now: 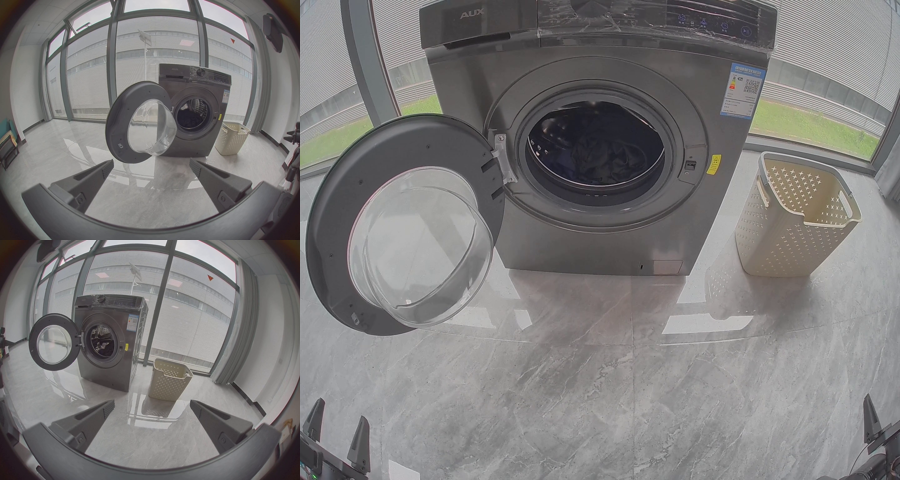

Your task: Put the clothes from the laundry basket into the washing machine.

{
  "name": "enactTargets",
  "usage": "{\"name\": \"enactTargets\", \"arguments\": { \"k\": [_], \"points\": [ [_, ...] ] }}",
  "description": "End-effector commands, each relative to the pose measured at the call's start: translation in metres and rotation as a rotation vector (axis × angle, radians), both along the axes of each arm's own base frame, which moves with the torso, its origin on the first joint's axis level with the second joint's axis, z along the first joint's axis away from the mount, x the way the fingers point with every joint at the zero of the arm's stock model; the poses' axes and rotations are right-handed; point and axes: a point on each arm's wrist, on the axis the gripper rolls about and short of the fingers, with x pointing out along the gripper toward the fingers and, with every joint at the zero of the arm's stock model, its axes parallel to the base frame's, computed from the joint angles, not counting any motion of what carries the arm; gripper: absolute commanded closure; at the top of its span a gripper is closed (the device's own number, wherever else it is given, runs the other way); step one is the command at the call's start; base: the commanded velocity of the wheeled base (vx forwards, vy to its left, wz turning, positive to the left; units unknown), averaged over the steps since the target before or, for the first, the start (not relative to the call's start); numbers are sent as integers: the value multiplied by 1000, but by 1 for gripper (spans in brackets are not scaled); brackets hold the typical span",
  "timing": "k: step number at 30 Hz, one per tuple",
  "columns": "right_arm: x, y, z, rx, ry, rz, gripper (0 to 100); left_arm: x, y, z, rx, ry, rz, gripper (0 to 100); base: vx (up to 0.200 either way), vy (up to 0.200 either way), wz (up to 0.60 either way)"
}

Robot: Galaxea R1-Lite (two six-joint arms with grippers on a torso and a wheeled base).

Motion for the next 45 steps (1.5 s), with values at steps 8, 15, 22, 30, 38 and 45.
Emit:
{"name": "enactTargets", "arguments": {
  "k": [8,15,22,30,38,45],
  "points": [
    [-3,5,-12,203,30,140,0,-1,-2,-9,22,37,-87,0,0,0,0],
    [-3,5,-12,206,23,152,0,-1,-2,-10,29,38,-86,0,0,143,0],
    [-3,5,-12,204,23,152,0,-1,-2,-9,22,37,-84,0,0,200,0],
    [-3,5,-12,204,23,152,0,-1,-2,-9,19,35,-82,0,0,200,0],
    [-3,5,-12,204,23,152,0,-1,-2,-9,18,35,-81,0,0,200,0],
    [-3,5,-12,204,23,152,0,-1,-2,-10,36,36,-81,0,0,143,0]
  ]
}}
